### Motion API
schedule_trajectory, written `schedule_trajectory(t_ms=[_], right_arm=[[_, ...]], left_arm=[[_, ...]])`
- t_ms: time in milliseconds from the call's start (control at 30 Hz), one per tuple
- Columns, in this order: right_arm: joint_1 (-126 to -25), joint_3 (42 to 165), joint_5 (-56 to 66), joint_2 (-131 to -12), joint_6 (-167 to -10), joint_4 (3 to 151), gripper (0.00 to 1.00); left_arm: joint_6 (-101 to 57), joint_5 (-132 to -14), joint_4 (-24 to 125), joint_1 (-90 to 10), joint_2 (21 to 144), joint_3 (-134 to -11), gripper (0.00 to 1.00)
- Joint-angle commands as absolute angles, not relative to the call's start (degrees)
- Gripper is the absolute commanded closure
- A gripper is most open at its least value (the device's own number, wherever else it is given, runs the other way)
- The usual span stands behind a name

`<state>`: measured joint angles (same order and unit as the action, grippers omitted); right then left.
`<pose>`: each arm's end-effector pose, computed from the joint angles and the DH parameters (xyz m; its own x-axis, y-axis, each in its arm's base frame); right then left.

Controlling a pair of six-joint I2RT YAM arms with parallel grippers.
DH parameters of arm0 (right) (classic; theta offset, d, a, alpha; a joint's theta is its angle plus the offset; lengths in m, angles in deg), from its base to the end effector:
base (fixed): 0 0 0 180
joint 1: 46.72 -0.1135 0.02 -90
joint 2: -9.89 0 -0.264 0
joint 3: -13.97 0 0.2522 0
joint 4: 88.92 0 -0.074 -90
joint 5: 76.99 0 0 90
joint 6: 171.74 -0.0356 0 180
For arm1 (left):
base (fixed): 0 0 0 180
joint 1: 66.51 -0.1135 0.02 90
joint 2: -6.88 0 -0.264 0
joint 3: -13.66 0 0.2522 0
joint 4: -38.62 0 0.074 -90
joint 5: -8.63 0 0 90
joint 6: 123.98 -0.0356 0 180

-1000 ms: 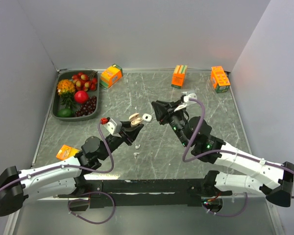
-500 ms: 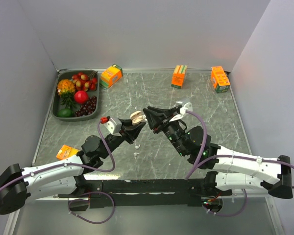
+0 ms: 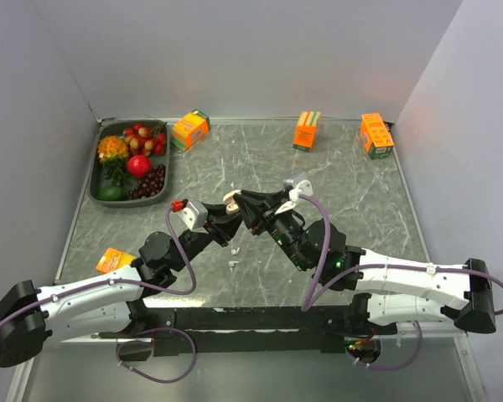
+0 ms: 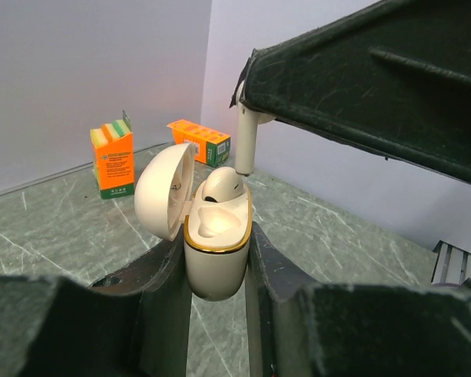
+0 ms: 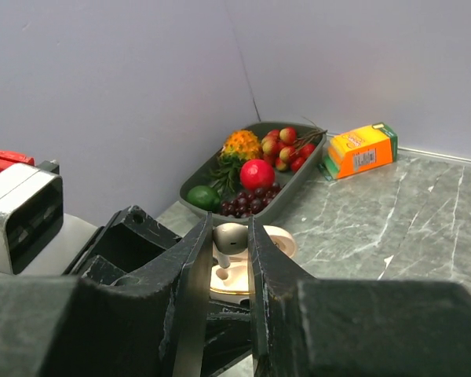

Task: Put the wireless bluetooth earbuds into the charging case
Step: Place the earbud in the charging case.

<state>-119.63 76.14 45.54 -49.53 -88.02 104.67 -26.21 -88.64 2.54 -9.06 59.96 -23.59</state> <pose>0.0881 0.2213 0.3821 0.0106 0.3484 -0.9373 -0.6594 0.7071 0.2553 0.1150 -0.1717 0.2936 0.0801 -0.3748 -0.9237 0.7904 0.5885 -0.1702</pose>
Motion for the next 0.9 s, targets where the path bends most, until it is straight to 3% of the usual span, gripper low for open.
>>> schedule_trajectory(t_ms=[0, 867], right_arm=[[-120.6, 77.0, 45.6, -50.3, -87.3, 107.2, 1.00], [-120.8, 77.5, 48.1, -53.2, -87.4, 106.1, 1.00]], left_arm=[[-25.5, -87.4, 0.2, -9.3, 59.0, -25.6, 0.99], [-25.2, -87.4, 0.9, -9.3, 58.6, -25.7, 0.99]])
